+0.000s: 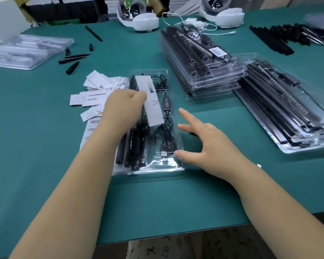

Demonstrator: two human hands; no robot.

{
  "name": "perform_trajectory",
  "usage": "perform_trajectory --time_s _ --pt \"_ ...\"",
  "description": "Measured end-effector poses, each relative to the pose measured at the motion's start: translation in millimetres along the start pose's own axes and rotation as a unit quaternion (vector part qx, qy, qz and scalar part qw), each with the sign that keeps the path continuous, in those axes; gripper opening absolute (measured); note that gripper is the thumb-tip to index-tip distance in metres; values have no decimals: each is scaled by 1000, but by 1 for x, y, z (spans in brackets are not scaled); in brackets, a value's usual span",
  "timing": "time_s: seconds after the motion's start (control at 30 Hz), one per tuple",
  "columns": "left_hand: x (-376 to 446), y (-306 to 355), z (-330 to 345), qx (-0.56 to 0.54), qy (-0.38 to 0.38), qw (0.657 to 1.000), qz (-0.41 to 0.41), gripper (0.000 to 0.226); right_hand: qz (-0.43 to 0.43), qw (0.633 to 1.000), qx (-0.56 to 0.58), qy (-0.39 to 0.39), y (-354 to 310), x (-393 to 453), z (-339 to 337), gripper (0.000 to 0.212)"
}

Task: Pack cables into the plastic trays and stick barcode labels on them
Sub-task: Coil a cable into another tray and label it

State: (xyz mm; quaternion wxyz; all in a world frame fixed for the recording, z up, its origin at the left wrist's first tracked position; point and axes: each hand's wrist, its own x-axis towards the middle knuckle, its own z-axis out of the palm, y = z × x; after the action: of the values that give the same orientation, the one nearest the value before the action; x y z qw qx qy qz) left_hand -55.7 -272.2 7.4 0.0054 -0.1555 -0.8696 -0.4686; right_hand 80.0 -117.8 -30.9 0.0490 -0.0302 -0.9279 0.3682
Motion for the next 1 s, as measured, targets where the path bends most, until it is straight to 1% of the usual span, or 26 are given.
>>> perform_trajectory --time_s 0.1,0.17,0.23,0.37,0.47,0.57,0.63,0.7,0.83,0.9,0.97,1.0 --pt "-8 4 11 -7 -92 996 -7 34 1 1000 5 10 0 0 1 99" --pt "-12 6 16 2 -134 991 -9 31 5 1000 8 11 0 0 1 99" --pt "-14 7 19 14 -161 987 -4 31 15 1000 11 7 0 0 1 94" --pt "-16 7 20 50 -200 978 19 40 32 999 -15 2 3 0 4 78" --pt "-18 7 17 106 -233 965 60 42 36 999 -13 -2 3 0 5 73" --pt "-23 10 11 147 -273 946 96 58 45 999 17 10 3 1 5 70" --pt "-28 12 7 152 -288 941 88 63 50 997 41 38 3 1 4 68" --pt "-31 14 5 168 -298 936 79 61 50 995 55 60 4 1 2 69" --pt "-30 13 9 188 -287 932 117 54 52 993 87 60 2 -1 0 71" --pt "-27 11 10 161 -278 938 128 52 54 987 138 59 0 -1 0 61" --pt "-23 9 9 101 -279 950 96 48 45 974 201 91 -1 1 -3 38" --pt "-22 9 8 68 -282 954 74 43 44 965 230 114 -1 3 -4 29"
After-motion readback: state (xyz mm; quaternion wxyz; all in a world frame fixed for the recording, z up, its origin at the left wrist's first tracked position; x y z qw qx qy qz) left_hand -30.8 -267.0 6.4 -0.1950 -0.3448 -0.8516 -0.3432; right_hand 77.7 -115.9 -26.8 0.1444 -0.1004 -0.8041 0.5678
